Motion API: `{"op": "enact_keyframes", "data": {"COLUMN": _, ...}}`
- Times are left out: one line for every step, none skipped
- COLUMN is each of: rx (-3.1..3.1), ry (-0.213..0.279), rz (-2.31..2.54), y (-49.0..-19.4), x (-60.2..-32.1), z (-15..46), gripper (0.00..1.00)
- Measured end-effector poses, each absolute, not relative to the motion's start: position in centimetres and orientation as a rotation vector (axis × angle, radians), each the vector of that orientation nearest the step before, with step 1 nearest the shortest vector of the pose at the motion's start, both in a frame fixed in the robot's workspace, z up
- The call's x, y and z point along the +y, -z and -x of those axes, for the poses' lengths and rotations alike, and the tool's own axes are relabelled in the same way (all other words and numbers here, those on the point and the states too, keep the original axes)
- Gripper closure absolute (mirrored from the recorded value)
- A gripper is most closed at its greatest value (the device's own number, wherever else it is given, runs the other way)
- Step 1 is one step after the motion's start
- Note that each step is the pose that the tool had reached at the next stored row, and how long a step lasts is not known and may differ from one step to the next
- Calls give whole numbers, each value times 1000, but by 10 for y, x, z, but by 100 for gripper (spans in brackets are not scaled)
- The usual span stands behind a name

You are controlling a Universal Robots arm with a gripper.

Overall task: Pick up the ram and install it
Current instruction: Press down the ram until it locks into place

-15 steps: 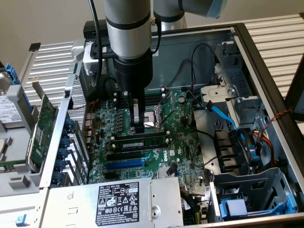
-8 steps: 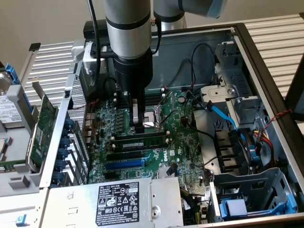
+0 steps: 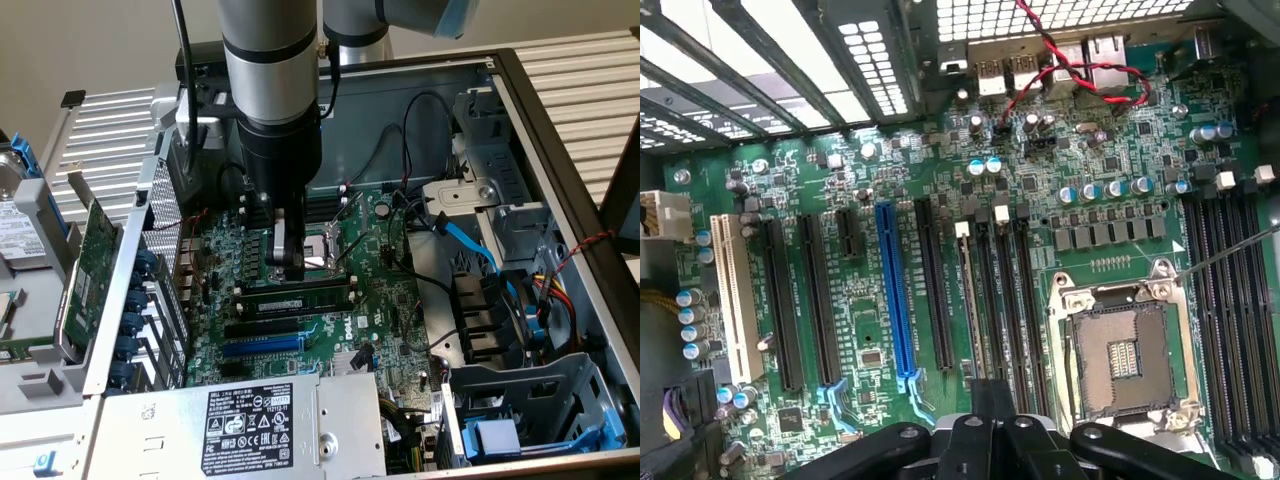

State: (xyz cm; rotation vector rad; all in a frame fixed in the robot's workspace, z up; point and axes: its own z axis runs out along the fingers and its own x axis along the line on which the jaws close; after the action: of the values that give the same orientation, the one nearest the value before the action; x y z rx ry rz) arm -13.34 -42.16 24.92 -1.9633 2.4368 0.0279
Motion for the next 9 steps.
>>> {"op": "enact_keyframes", "data": {"rx": 2451, "ry": -28, "rz": 1945, "y": -249, "x": -422, "z": 133, "gripper": 89}}
{"op": "enact_keyframes", "data": {"rx": 2465, "ry": -28, "rz": 1927, "y": -249, "x": -422, "z": 133, "gripper": 89}}
{"op": "enact_keyframes", "data": {"rx": 2479, "ry": -27, "rz": 1909, "y": -249, "x": -422, "z": 133, "gripper": 89}}
{"op": "enact_keyframes", "data": {"rx": 2493, "ry": -27, "rz": 1891, "y": -249, "x": -422, "z": 133, "gripper": 89}}
{"op": "enact_keyframes", "data": {"rx": 2506, "ry": -27, "rz": 1873, "y": -249, "x": -422, "z": 133, "gripper": 89}}
{"op": "enact_keyframes", "data": {"rx": 2520, "ry": -27, "rz": 1854, "y": -249, "x": -422, "z": 133, "gripper": 89}}
{"op": "enact_keyframes", "data": {"rx": 2534, "ry": -27, "rz": 1835, "y": -249, "x": -422, "z": 133, "gripper": 89}}
{"op": "enact_keyframes", "data": {"rx": 2545, "ry": -27, "rz": 1819, "y": -249, "x": -422, "z": 133, "gripper": 89}}
{"op": "enact_keyframes", "data": {"rx": 2551, "ry": -27, "rz": 1810, "y": -249, "x": -422, "z": 133, "gripper": 89}}
